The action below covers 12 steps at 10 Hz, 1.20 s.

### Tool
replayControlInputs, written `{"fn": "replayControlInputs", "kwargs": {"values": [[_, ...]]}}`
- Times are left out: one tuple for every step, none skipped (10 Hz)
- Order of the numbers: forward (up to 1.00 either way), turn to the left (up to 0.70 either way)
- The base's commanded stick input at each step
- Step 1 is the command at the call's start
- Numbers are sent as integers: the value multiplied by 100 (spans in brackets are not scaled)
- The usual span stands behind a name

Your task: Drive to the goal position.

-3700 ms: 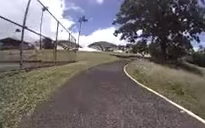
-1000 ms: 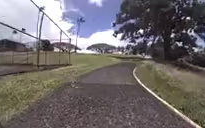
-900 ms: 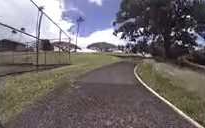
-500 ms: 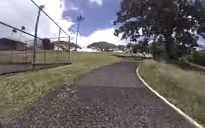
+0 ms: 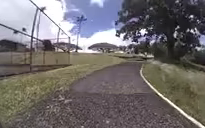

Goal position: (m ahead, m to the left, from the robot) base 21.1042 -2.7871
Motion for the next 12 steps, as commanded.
{"fn": "replayControlInputs", "kwargs": {"values": [[70,0],[70,0],[70,0],[70,-35],[70,-35],[70,-35],[70,-35],[70,-35],[70,-7],[70,-1],[70,0],[70,0]]}}
